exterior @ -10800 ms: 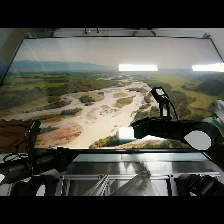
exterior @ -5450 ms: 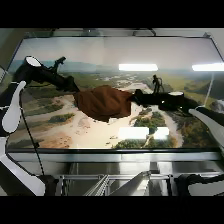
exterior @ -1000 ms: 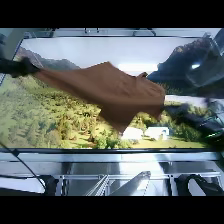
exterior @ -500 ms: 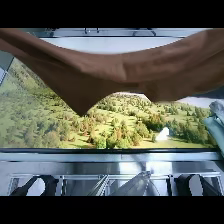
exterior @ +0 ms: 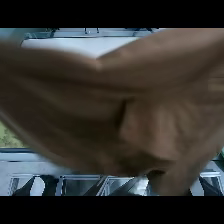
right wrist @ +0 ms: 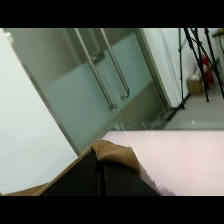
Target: Fold the shirts.
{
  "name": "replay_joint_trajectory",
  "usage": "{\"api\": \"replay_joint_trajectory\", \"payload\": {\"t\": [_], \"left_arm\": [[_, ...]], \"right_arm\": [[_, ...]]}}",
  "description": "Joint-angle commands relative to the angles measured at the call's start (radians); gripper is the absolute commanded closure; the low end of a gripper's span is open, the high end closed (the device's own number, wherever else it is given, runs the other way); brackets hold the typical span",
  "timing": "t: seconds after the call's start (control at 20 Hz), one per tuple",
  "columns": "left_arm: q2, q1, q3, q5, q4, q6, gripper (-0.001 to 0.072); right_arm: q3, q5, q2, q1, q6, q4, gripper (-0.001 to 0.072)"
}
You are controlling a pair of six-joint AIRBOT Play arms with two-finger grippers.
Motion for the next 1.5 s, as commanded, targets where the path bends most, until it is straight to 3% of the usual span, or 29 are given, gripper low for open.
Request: {"api": "replay_joint_trajectory", "payload": {"t": [0.0,0.2,0.3,0.45,0.5,0.55,0.6,0.65,0.75,0.85,0.9,0.95,1.0,1.15,1.25,1.35,1.45], "left_arm": [[-0.247,-0.174,-0.126,-0.105,0.025,0.042,0.0680],[-0.675,-0.413,-0.202,-0.023,0.211,0.038,0.0680],[-0.904,-0.472,-0.140,-0.026,0.245,0.021,0.0682],[-1.164,-0.507,0.018,-0.083,0.270,-0.039,0.0689],[-1.215,-0.509,0.073,-0.107,0.269,-0.042,0.0699],[-1.247,-0.508,0.125,-0.125,0.270,-0.041,0.0694],[-1.258,-0.503,0.169,-0.126,0.272,-0.041,0.0644],[-1.260,-0.492,0.213,-0.126,0.271,-0.042,0.0421],[-1.259,-0.452,0.332,-0.166,0.271,-0.102,-0.0013],[-1.259,-0.403,0.419,-0.302,0.271,-0.186,-0.0004],[-1.256,-0.384,0.433,-0.405,0.261,-0.214,0.0100],[-1.230,-0.368,0.395,-0.442,0.229,-0.211,0.0251],[-1.175,-0.349,0.303,-0.410,0.174,-0.185,0.0303],[-0.956,-0.321,-0.075,-0.282,0.116,-0.132,0.0301],[-0.814,-0.324,-0.339,-0.206,0.177,-0.143,0.0276],[-0.705,-0.334,-0.564,-0.163,0.235,-0.188,0.0025],[-0.632,-0.346,-0.723,-0.140,0.281,-0.214,0.0000]], "right_arm": [[-0.237,-0.182,-0.093,0.219,0.025,-0.250,0.0689],[-0.466,-0.489,-0.387,0.412,-0.077,-0.282,0.0689],[-0.467,-0.528,-0.578,0.422,-0.120,-0.248,0.0689],[-0.440,-0.527,-0.795,0.402,-0.307,-0.064,0.0687],[-0.424,-0.510,-0.837,0.388,-0.323,-0.036,0.0671],[-0.403,-0.492,-0.861,0.366,-0.325,-0.034,0.0535],[-0.384,-0.465,-0.867,0.338,-0.338,-0.035,0.0373],[-0.363,-0.426,-0.863,0.303,-0.354,-0.035,0.0330],[-0.320,-0.332,-0.846,0.217,-0.358,-0.077,0.0330],[-0.296,-0.246,-0.820,0.117,-0.316,-0.196,0.0330],[-0.291,-0.216,-0.804,0.058,-0.294,-0.289,0.0330],[-0.291,-0.182,-0.791,0.008,-0.295,-0.367,0.0330],[-0.291,-0.132,-0.780,-0.046,-0.314,-0.459,0.0330],[-0.300,0.008,-0.779,-0.140,-0.335,-0.730,0.0330],[-0.326,0.015,-0.793,-0.137,-0.336,-0.781,0.0330],[-0.348,0.048,-0.817,-0.108,-0.343,-0.787,0.0330],[-0.365,0.067,-0.839,-0.077,-0.328,-0.817,0.0330]]}}
